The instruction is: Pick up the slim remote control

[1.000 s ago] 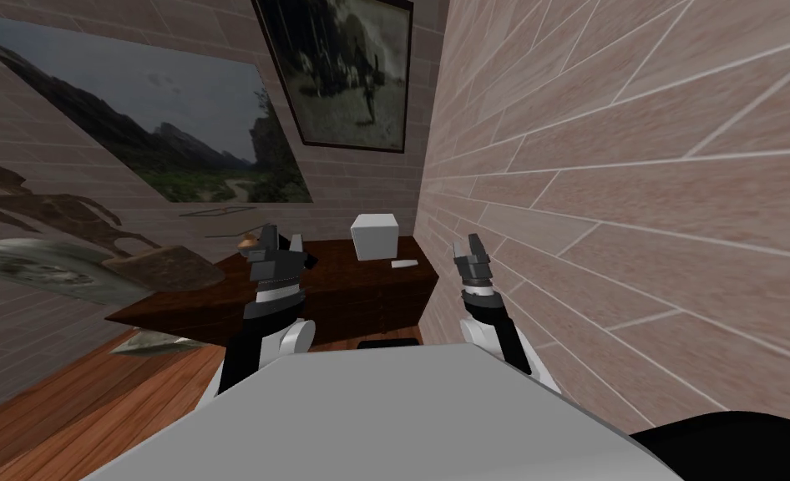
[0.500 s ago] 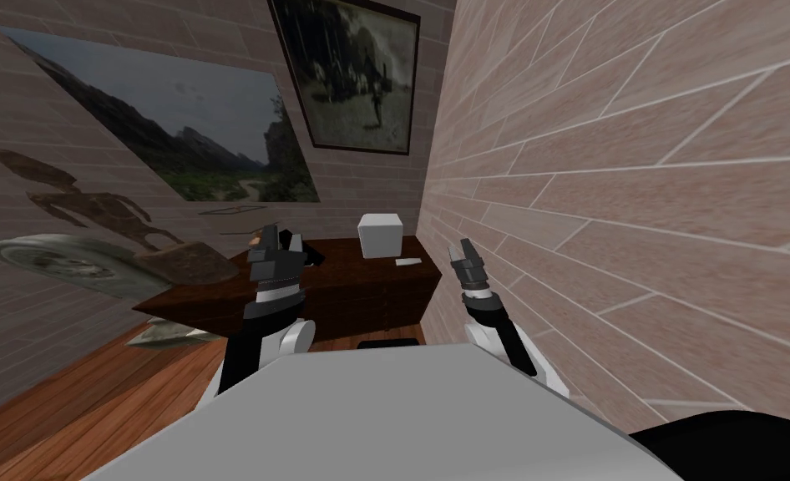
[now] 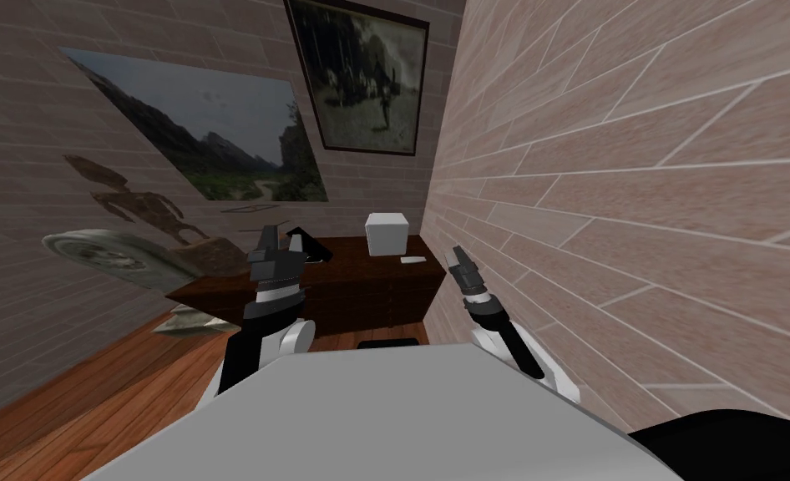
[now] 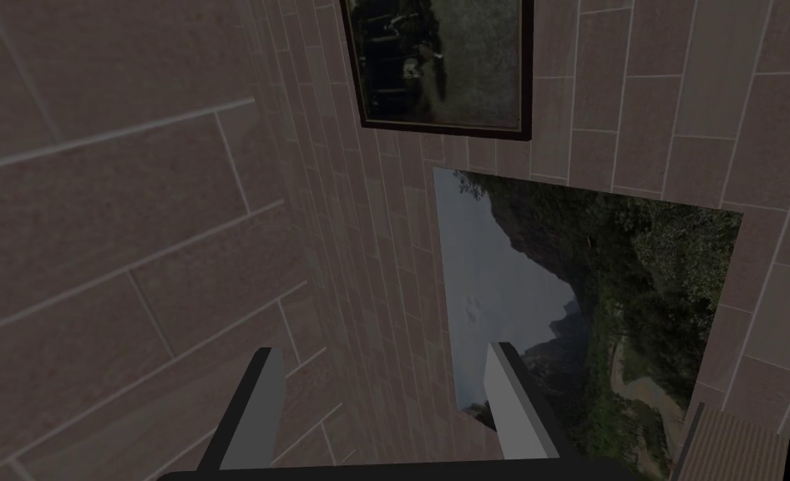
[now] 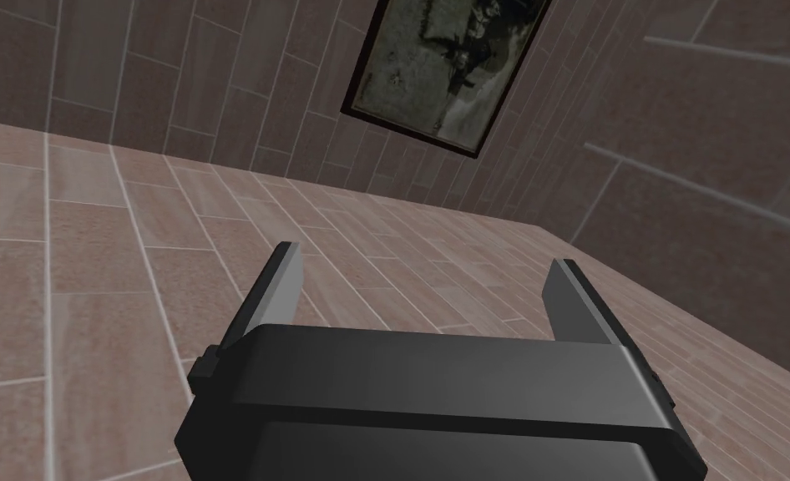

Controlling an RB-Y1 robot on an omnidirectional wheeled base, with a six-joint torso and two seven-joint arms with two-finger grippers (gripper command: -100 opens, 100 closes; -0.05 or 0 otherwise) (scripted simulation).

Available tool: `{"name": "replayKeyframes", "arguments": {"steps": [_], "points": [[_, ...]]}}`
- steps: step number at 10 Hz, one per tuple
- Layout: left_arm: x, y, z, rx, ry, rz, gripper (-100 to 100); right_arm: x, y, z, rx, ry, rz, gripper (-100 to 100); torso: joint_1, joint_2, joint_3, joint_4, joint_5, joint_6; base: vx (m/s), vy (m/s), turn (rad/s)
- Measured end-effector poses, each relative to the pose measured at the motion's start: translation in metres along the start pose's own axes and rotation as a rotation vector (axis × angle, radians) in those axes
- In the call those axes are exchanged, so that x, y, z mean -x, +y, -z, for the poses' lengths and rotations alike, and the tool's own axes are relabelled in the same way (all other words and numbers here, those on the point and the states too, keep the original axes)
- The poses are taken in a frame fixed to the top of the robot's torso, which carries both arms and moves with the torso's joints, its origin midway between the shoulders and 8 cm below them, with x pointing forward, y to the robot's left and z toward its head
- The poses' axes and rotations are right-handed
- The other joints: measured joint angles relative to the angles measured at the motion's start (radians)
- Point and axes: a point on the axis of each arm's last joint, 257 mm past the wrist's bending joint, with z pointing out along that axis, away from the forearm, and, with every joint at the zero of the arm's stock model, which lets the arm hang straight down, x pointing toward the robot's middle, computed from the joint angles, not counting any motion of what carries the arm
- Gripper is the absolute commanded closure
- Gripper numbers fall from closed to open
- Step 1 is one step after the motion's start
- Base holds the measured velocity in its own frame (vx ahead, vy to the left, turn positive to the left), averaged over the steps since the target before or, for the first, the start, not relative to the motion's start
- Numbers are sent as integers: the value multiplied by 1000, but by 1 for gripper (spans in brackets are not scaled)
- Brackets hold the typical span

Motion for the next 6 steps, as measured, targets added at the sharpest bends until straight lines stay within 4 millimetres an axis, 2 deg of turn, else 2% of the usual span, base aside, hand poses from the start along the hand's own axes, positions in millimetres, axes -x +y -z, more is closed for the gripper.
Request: {"name": "replayKeyframes", "arguments": {"steps": [3, 4, 6], "points": [[0, 0, 0, 0, 0, 0, 0, -10, -14, 9, -29, 87, 14, -100, -1, -1, 0, 0, 0, 0, -50, 57, 88], [0, 0, 0, 0, 0, 0, 0, -13, -23, 16, -48, 117, 20, -100, 0, -1, 0, 0, 0, 0, -26, 42, 82], [0, 0, 0, 0, 0, 0, 0, -18, -28, 19, -58, 166, 33, -100, -3, -3, -2, -1, -1, 0, -14, 24, 52]]}}
